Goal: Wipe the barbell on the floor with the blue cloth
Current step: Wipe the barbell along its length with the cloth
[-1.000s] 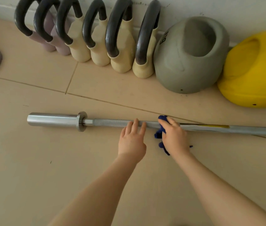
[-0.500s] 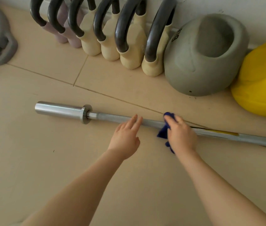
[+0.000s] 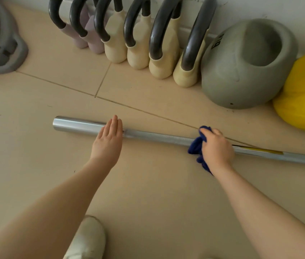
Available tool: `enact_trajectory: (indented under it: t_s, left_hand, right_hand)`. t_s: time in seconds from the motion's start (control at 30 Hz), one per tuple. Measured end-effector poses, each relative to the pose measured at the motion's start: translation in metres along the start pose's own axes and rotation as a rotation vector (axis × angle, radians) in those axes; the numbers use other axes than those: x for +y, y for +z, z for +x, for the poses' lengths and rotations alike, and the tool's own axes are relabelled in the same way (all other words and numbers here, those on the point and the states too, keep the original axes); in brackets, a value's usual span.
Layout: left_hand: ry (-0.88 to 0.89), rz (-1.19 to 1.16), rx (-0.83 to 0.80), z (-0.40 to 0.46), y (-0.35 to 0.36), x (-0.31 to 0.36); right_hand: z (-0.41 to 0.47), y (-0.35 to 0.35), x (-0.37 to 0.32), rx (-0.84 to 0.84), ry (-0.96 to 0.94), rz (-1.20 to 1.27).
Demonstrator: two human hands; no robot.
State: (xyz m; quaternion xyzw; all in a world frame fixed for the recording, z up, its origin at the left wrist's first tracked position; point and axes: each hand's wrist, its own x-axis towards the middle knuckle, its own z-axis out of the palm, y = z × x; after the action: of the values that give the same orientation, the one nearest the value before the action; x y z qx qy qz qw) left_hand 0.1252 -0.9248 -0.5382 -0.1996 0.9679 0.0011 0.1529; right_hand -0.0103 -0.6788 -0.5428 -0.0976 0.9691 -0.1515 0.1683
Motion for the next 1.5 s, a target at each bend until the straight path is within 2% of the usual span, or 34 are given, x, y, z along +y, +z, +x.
enact_trajectory:
  t_s: [0.07, 0.2, 0.27, 0.33, 0.37, 0.5, 0.57, 0.63, 0.77, 0.87, 0.9, 1.0, 1.03, 1.17, 1.27, 1.33, 1.43, 1.5]
  left_hand:
    - [0.093, 0.037, 0.044, 0.003, 0.005, -0.01]
    - [0.204, 0.1, 0.018, 0.019, 0.015, -0.026]
    - [0.284, 0.086, 0.033, 0.024, 0.006, -0.028]
    - [0.343, 0.003, -0.026, 0.029, -0.002, -0.033]
    - [0.346, -0.022, -0.055, 0.029, -0.004, -0.037]
    - [0.283, -0.028, -0.005, 0.031, -0.007, -0.047]
    - [0.259, -0.07, 0.036, 0.032, -0.005, -0.051]
    - [0.27, -0.129, 0.019, 0.032, -0.004, -0.053]
    - [0.258, -0.254, -0.004, 0.039, -0.003, -0.06]
    - [0.252, -0.27, 0.015, 0.043, -0.002, -0.063]
    - [0.257, -0.275, 0.018, 0.043, -0.002, -0.063]
    - [0.253, -0.291, -0.007, 0.042, -0.004, -0.061]
    - [0.258, -0.275, 0.007, 0.041, -0.004, -0.06]
    - [0.268, -0.189, 0.072, 0.034, 0.003, -0.052]
    - [0.303, -0.134, 0.092, 0.026, 0.011, -0.056]
    - [0.328, -0.101, 0.107, 0.022, 0.013, -0.059]
    - [0.334, -0.059, 0.098, 0.022, 0.012, -0.059]
    - [0.325, -0.039, 0.081, 0.022, 0.011, -0.058]
  right_hand:
    - [-0.003, 0.004, -0.008, 0.029, -0.011, -0.089]
    - [-0.02, 0.033, -0.064, -0.034, -0.13, -0.037]
    - [-0.031, 0.045, -0.09, -0.06, -0.178, 0.003]
    - [-0.031, 0.051, -0.105, -0.097, -0.179, 0.002]
    - [-0.027, 0.05, -0.109, -0.103, -0.141, -0.007]
    - [-0.014, 0.041, -0.104, -0.015, 0.128, -0.013]
    - [-0.016, 0.042, -0.115, -0.02, 0.181, -0.071]
    - [-0.021, 0.048, -0.141, -0.093, 0.075, -0.117]
    - [-0.029, 0.065, -0.192, -0.25, -0.263, -0.076]
    - [-0.014, 0.061, -0.185, -0.284, -0.327, -0.138]
    - [-0.01, 0.056, -0.174, -0.263, -0.281, -0.174]
    - [-0.009, 0.042, -0.137, -0.13, 0.031, -0.274]
    - [-0.013, 0.042, -0.137, -0.116, 0.064, -0.302]
    - [-0.029, 0.063, -0.173, -0.225, -0.089, -0.227]
    - [-0.027, 0.054, -0.155, -0.261, -0.139, -0.151]
    - [-0.029, 0.039, -0.125, -0.205, -0.083, -0.201]
    - [-0.033, 0.02, -0.095, -0.105, 0.145, -0.244]
    - [-0.031, 0.028, -0.104, -0.084, 0.125, -0.197]
